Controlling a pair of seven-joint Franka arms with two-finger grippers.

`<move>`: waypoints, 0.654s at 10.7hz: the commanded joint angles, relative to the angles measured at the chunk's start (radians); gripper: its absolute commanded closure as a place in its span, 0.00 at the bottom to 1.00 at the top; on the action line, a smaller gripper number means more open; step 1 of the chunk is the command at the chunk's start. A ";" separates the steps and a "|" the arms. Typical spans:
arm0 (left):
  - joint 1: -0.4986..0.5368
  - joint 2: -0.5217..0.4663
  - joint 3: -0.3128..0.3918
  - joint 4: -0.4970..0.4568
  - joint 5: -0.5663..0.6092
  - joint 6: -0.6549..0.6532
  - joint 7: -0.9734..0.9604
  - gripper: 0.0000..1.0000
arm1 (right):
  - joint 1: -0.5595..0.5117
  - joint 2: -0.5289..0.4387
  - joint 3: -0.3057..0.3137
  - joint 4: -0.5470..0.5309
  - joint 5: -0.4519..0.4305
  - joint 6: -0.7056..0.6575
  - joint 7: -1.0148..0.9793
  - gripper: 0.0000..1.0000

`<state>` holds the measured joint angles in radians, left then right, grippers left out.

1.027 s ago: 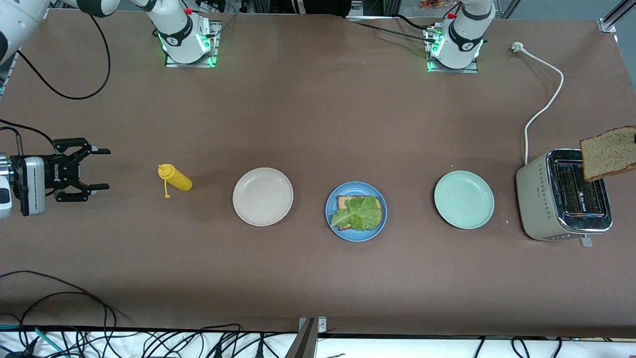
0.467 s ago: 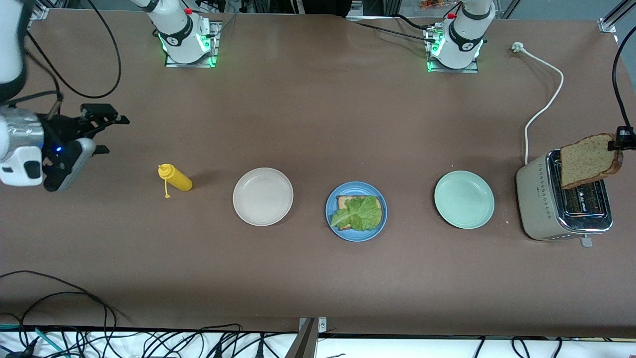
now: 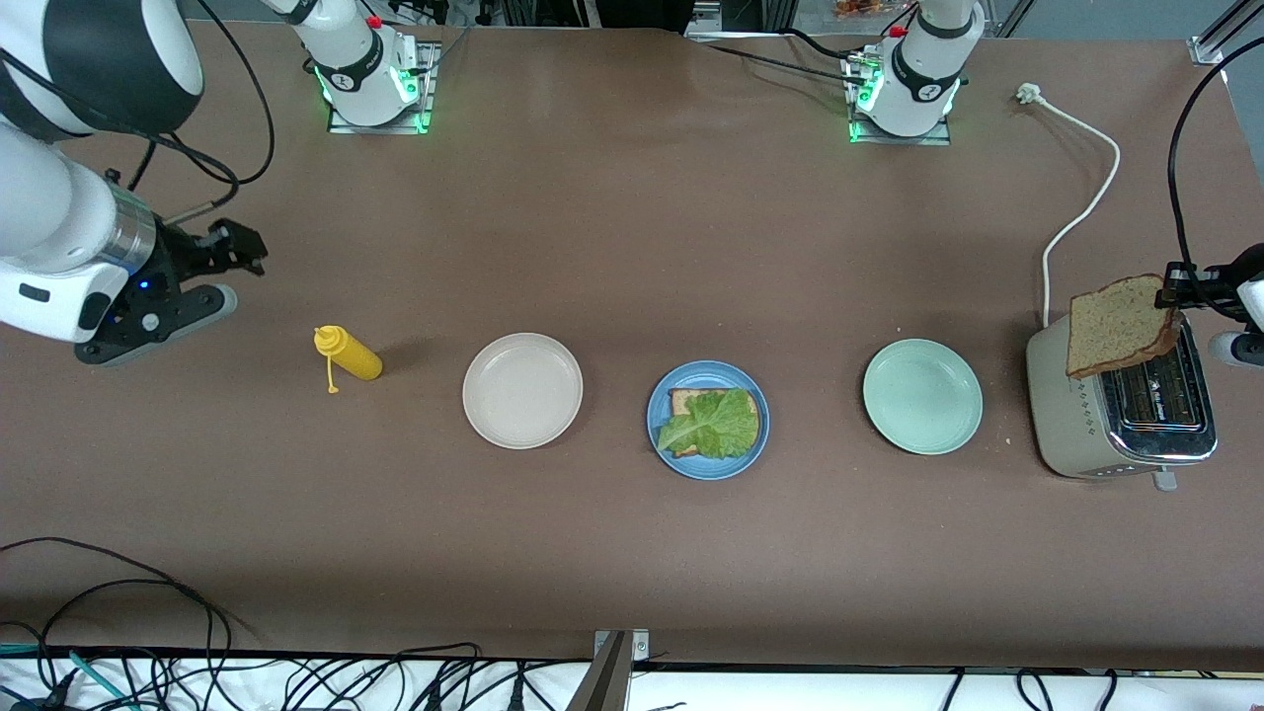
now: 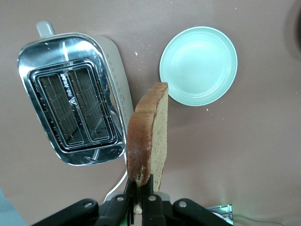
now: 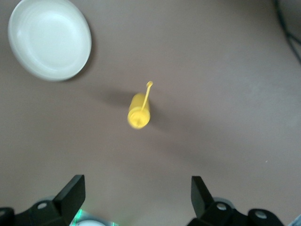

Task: Make sandwich in blue plate with both arms
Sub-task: 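Lift the toast out and carry it toward the blue plate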

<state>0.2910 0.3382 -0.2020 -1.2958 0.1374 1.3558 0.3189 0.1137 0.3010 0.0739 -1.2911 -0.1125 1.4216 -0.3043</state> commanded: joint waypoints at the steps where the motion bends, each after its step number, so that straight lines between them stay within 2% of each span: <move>1: -0.004 0.016 0.007 -0.017 -0.135 0.011 -0.004 1.00 | -0.035 -0.173 0.012 -0.284 -0.021 0.258 0.158 0.00; 3: -0.015 0.024 0.004 -0.095 -0.250 0.084 -0.014 1.00 | -0.051 -0.232 -0.015 -0.310 -0.024 0.244 0.247 0.00; 4: -0.019 0.034 0.004 -0.127 -0.327 0.112 -0.014 1.00 | -0.061 -0.279 -0.017 -0.371 -0.027 0.256 0.249 0.00; 6: -0.055 0.077 0.004 -0.143 -0.479 0.166 -0.015 1.00 | -0.060 -0.290 -0.046 -0.376 -0.024 0.267 0.275 0.00; 7: -0.097 0.094 0.004 -0.142 -0.490 0.189 -0.018 1.00 | -0.060 -0.289 -0.045 -0.369 -0.015 0.267 0.277 0.00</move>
<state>0.2583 0.4056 -0.2010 -1.4335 -0.2802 1.4979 0.3165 0.0551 0.0490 0.0369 -1.6104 -0.1249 1.6525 -0.0598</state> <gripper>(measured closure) 0.921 0.000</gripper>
